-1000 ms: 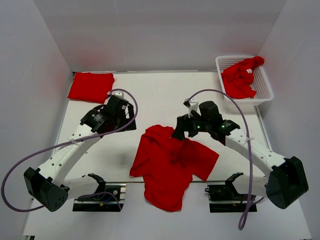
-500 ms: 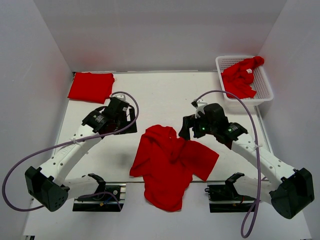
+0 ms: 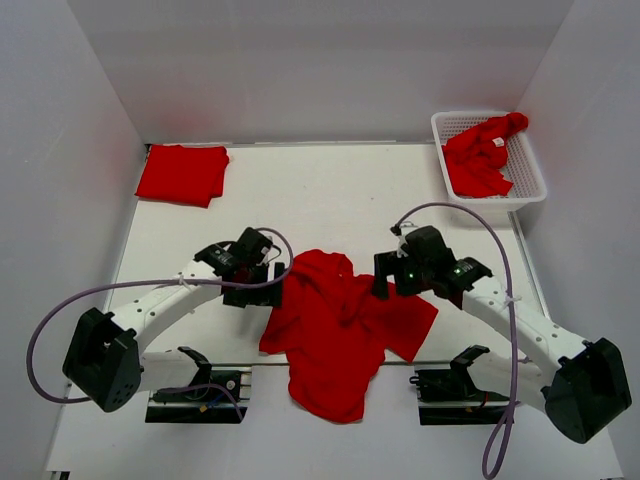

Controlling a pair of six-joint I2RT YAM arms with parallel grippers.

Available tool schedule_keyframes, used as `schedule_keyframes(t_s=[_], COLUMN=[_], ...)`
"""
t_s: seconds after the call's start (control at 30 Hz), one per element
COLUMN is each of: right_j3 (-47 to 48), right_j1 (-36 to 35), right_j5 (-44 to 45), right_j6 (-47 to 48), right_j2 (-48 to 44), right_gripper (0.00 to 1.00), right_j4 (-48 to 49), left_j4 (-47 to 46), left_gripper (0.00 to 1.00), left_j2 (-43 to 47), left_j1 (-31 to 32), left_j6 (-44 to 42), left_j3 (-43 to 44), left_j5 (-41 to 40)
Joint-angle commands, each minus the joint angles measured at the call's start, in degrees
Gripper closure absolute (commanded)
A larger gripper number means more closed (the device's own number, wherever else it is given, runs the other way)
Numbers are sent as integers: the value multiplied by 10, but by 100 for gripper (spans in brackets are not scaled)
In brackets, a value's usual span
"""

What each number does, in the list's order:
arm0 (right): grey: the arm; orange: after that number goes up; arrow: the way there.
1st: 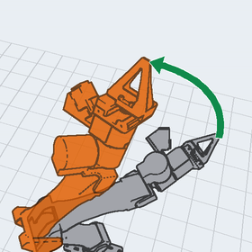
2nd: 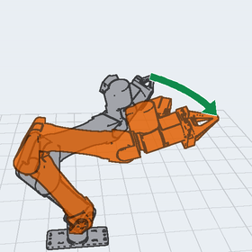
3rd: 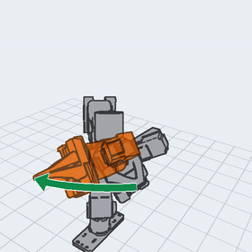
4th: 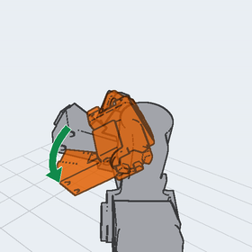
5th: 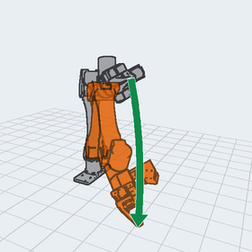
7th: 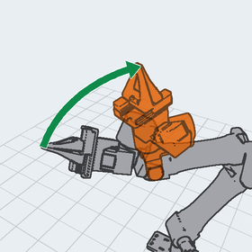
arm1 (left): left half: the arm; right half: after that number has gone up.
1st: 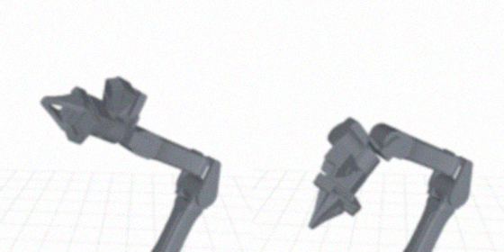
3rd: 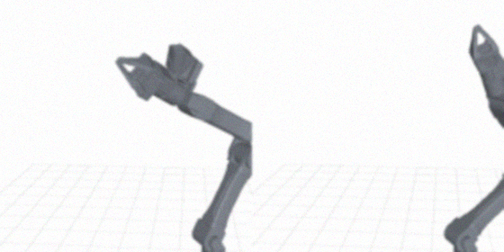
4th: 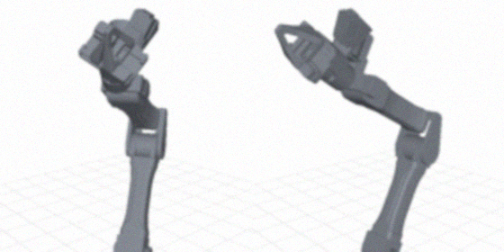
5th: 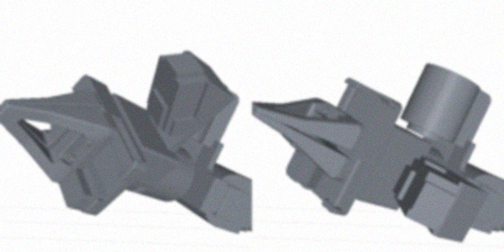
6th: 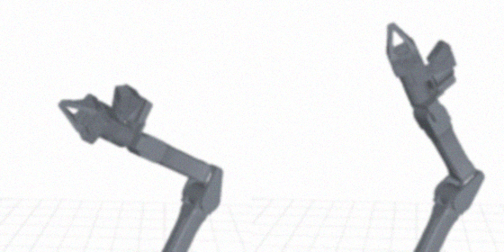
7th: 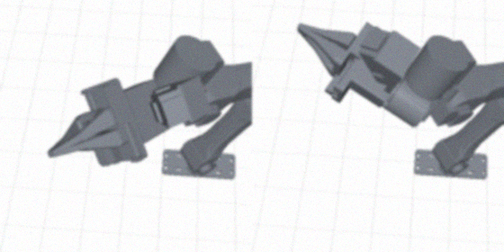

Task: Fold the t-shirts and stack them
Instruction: Flatten out the tshirt

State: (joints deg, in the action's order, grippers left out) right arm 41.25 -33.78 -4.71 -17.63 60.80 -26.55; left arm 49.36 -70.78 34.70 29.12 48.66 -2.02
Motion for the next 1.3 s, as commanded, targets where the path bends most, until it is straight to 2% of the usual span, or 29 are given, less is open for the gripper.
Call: schedule_keyframes(t_s=[0.0,0.4,0.6,0.7,0.97,1.0,1.07,1.1,1.13,1.27], right_j3=[-34,-99,-108,-119,-150,-151,-152,-150,-145,-148], right_j1=[1,2,6,8,15,15,14,13,15,15], right_j5=[44,188,227,233,171,166,168,174,178,201], right_j6=[-37,-187,-262,-284,-259,-249,-246,-244,-244,-248], right_j2=[-30,-89,-81,-77,-46,-40,-23,-18,-3,16], right_gripper=[10,10,10,10,10,10,10,10,10,11], right_j4=[-43,-118,-133,-128,-47,-33,-25,-33,-20,-8], left_j4=[-11,-51,-44,-29,-18,-18,-23,-23,-29,-23], left_gripper=[0,9,10,18,59,71,83,94,100,100], left_j2=[12,-8,-40,-54,-54,-54,-62,-68,-68,-68], left_j1=[8,50,71,83,83,83,83,83,83,83], left_j6=[-7,14,31,44,59,59,65,65,72,84], left_j3=[-28,-83,-83,-78,-78,-78,-78,-78,-78,-56], left_j5=[28,69,46,30,8,2,2,-4,-4,-47])
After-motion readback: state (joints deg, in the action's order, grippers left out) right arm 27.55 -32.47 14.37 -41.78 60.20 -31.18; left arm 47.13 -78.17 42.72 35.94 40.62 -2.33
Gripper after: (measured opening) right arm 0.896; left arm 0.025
